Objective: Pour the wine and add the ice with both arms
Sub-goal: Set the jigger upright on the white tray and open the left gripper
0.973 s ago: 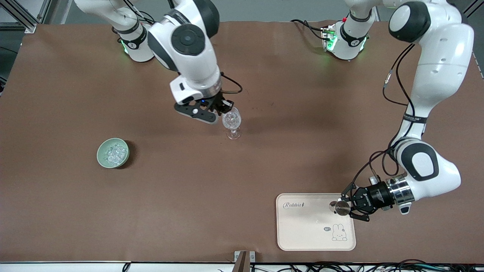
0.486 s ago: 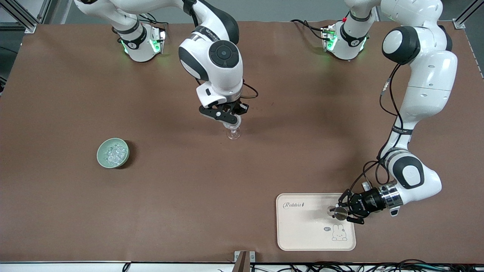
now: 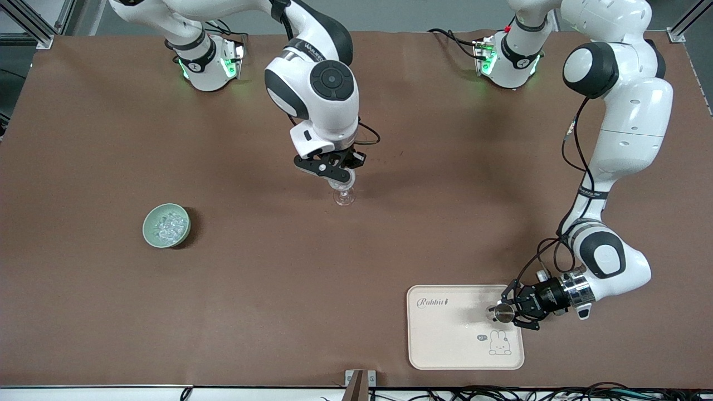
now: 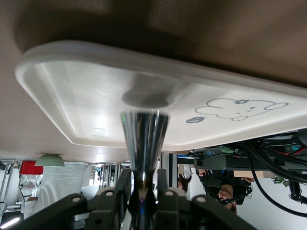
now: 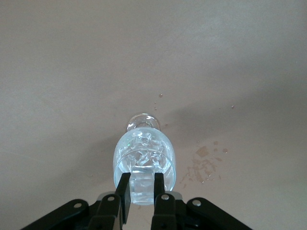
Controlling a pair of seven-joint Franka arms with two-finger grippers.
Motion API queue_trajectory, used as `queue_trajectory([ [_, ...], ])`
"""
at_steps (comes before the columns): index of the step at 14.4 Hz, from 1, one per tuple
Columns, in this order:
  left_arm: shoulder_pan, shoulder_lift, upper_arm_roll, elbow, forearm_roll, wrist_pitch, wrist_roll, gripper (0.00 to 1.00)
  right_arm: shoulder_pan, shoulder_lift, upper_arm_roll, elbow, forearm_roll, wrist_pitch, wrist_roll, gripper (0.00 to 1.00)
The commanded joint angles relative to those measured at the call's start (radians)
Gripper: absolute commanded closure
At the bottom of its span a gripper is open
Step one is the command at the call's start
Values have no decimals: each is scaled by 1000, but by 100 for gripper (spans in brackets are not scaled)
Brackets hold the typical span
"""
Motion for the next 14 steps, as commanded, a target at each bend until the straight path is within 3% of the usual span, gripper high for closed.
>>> queue_trajectory([
  [1,-5,21,1,21,-24,5,45,67,0,-12,3,-19,-31,-1,25,98],
  [3,-4,22,1,18,-24,5,75,65,0,-12,3,-18,-33,-1,25,97],
  [4,-2,21,3,18,-22,4,77,57,0,-12,3,-19,-33,1,25,96],
  [5,-2,16,4,16,-19,4,81,42,-1,-10,3,-18,-33,1,25,95],
  [6,1,10,4,16,-15,4,77,13,-1,-6,3,-18,-34,2,25,92],
  [7,1,-1,15,16,7,2,83,0,-1,-3,3,-18,-34,2,23,90],
  [10,5,-74,57,16,253,-8,100,0,-1,-1,3,-16,-34,1,23,85],
  [14,-11,-198,38,16,851,-67,104,0,-1,-1,3,-13,-34,2,22,81],
])
